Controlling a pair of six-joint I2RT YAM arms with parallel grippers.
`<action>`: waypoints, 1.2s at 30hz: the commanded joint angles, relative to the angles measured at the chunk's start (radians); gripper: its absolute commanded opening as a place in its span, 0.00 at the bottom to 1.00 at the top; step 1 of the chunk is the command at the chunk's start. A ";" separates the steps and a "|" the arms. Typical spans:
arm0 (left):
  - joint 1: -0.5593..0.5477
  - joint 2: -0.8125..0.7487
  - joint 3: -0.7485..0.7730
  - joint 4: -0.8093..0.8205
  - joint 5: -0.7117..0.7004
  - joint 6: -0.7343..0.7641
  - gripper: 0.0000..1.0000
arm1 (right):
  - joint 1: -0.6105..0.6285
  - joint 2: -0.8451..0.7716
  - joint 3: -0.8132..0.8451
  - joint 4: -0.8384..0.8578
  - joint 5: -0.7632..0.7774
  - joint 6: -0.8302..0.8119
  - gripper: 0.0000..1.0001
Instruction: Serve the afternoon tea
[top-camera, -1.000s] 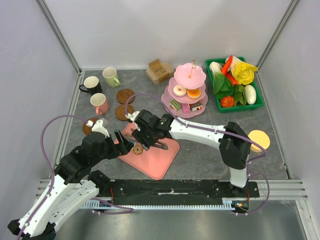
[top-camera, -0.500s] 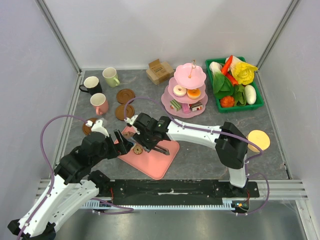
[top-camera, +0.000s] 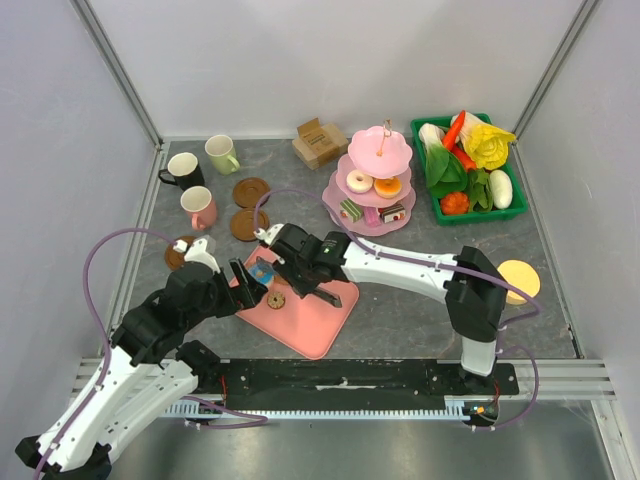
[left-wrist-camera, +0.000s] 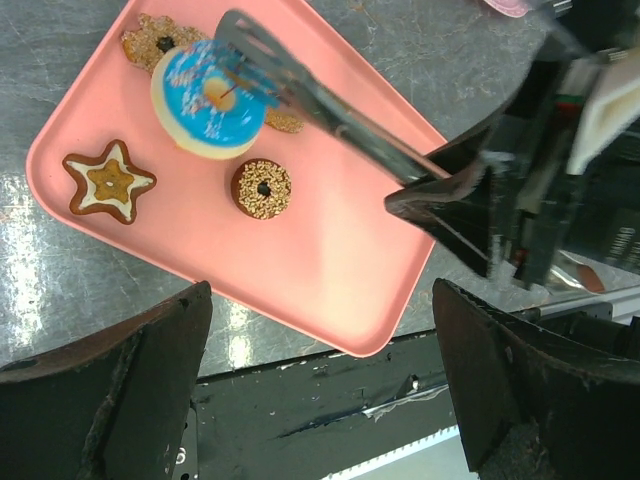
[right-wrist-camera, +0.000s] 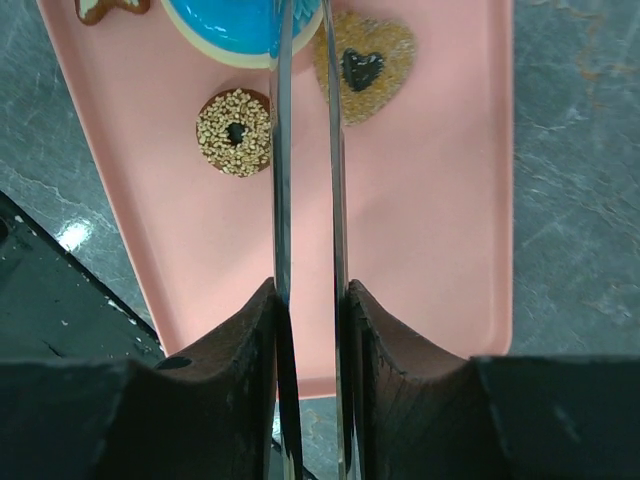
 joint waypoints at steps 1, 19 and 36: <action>-0.002 0.026 0.016 0.039 -0.014 -0.011 0.97 | 0.005 -0.107 0.001 0.006 0.117 0.043 0.34; 0.000 0.033 -0.007 0.057 -0.011 -0.006 0.97 | -0.146 -0.018 0.372 -0.172 0.872 0.117 0.32; -0.003 0.019 -0.016 0.074 0.001 0.002 0.97 | -0.232 0.175 0.518 -0.192 0.904 0.082 0.31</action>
